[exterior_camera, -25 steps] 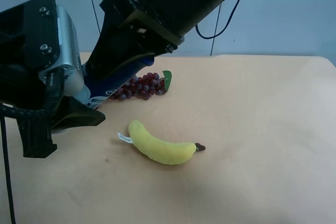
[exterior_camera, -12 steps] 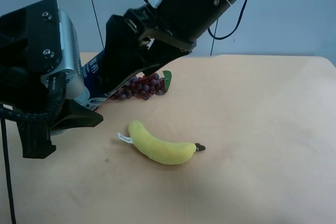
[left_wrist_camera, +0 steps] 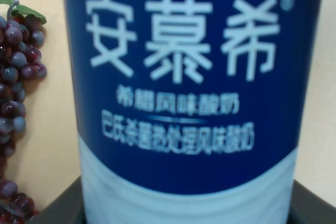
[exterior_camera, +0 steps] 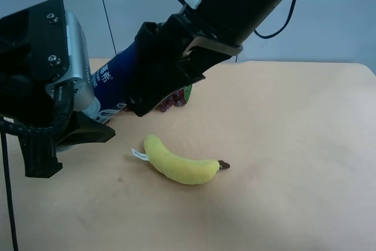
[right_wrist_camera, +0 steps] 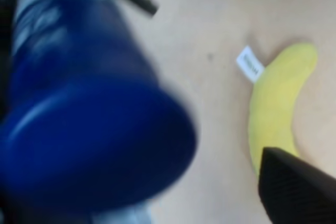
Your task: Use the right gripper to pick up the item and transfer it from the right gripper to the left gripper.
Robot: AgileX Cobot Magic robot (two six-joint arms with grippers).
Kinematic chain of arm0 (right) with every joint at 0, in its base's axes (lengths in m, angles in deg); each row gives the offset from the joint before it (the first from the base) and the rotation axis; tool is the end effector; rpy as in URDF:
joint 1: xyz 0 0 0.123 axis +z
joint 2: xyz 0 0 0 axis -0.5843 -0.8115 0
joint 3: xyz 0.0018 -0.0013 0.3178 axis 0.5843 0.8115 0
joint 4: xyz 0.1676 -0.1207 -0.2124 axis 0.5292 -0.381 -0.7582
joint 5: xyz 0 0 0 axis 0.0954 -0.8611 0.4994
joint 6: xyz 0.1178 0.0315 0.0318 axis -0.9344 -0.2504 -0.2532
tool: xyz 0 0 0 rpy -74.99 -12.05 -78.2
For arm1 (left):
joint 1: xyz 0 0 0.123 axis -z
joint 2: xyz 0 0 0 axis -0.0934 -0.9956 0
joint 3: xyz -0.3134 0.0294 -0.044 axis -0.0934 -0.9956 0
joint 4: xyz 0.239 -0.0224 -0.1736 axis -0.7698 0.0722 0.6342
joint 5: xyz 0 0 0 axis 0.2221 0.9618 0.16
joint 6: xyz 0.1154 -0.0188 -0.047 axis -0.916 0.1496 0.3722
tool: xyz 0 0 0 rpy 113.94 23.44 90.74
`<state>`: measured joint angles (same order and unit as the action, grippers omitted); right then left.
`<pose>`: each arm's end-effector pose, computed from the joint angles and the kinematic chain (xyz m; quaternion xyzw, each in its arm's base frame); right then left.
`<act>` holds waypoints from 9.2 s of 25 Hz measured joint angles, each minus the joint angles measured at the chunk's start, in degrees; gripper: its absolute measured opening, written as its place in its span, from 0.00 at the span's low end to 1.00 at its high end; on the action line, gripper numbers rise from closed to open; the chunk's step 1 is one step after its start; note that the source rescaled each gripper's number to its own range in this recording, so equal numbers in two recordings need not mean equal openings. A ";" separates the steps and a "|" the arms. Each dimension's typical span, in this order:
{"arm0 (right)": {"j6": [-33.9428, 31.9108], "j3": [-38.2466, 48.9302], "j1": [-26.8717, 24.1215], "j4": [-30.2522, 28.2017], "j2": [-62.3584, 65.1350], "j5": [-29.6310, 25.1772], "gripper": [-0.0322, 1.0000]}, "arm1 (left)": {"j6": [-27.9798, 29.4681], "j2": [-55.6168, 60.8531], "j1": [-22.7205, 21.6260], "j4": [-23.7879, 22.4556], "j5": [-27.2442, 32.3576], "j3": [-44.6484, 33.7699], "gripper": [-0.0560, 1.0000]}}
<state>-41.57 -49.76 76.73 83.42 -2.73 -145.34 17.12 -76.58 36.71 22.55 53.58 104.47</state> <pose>0.2284 0.2832 0.3478 -0.4952 0.8044 0.2961 0.1418 0.1864 -0.1864 0.2865 0.5553 0.7442 -0.0918 0.3598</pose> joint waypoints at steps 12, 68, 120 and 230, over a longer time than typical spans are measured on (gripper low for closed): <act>-11.12 0.00 0.00 -17.50 13.86 -1.97 0.99 | 0.00 0.00 0.00 0.00 0.05 0.00 0.06; -22.01 50.05 -15.62 -30.03 85.05 5.68 1.00 | 0.00 0.00 0.00 0.00 0.05 0.00 0.05; -22.01 50.05 -37.11 -29.21 86.31 5.67 1.00 | 26.87 -26.12 -46.74 -14.84 11.86 16.58 0.05; -22.01 50.05 -37.11 -29.16 86.31 5.67 1.00 | 35.34 61.77 -47.10 -11.32 28.04 -13.13 1.00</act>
<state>-63.59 0.29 39.62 54.26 83.58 -139.66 52.46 -14.81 -10.39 11.23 81.62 91.34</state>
